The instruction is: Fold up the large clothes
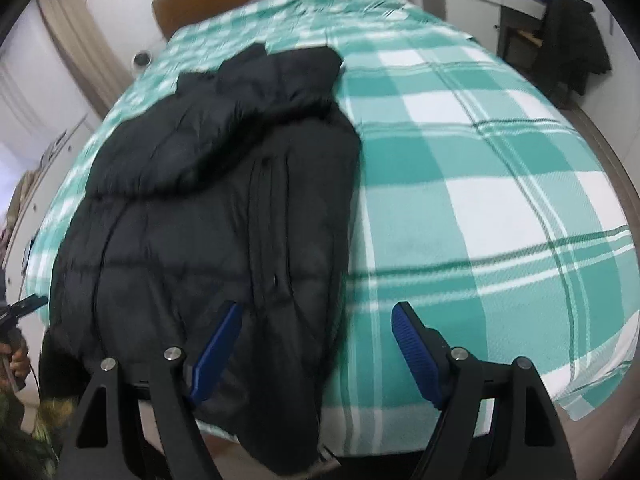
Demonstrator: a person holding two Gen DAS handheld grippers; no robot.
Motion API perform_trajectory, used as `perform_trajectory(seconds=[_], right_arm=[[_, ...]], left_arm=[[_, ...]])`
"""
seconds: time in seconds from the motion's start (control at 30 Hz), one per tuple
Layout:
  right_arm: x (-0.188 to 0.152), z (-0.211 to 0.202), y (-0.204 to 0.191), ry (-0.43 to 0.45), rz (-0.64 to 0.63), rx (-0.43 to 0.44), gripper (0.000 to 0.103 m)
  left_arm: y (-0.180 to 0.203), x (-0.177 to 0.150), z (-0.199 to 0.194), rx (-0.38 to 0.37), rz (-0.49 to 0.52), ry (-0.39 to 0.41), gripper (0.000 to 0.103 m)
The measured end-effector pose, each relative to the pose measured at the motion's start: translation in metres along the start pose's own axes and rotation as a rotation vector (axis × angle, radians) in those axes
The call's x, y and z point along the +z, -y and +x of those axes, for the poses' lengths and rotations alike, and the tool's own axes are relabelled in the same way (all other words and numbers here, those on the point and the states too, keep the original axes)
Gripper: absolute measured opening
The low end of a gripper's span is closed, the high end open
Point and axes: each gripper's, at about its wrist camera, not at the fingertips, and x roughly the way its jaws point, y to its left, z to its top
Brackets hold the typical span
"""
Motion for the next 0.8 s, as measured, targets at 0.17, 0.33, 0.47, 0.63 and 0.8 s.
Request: perform_trajectory(seconds=[0.17, 0.33, 0.47, 0.63, 0.8], right_arm=[[-0.019, 0.012, -0.003, -0.071, -0.033, 0.103, 0.079], [-0.037, 0.032, -0.014, -0.157, -0.087, 0.142, 0.079], [-0.044, 0.044, -0.024, -0.172, -0.093, 0.168, 0.081], [-0.039, 0.038, -0.020, -0.178, -0.041, 0.179, 0.041], [-0.033, 0.019, -0.017, -0.155, -0.023, 0.215, 0.023]], left_arm=[[0.013, -0.004, 0.021, 0.007, 0.045, -0.035, 0.102], [0.024, -0.012, 0.030, 0.066, 0.121, -0.054, 0.102], [0.026, -0.017, 0.039, 0.044, 0.113, -0.093, 0.102], [0.031, -0.025, 0.033, -0.009, 0.105, -0.137, 0.080], [0.024, -0.033, 0.023, -0.017, 0.042, -0.165, 0.037]])
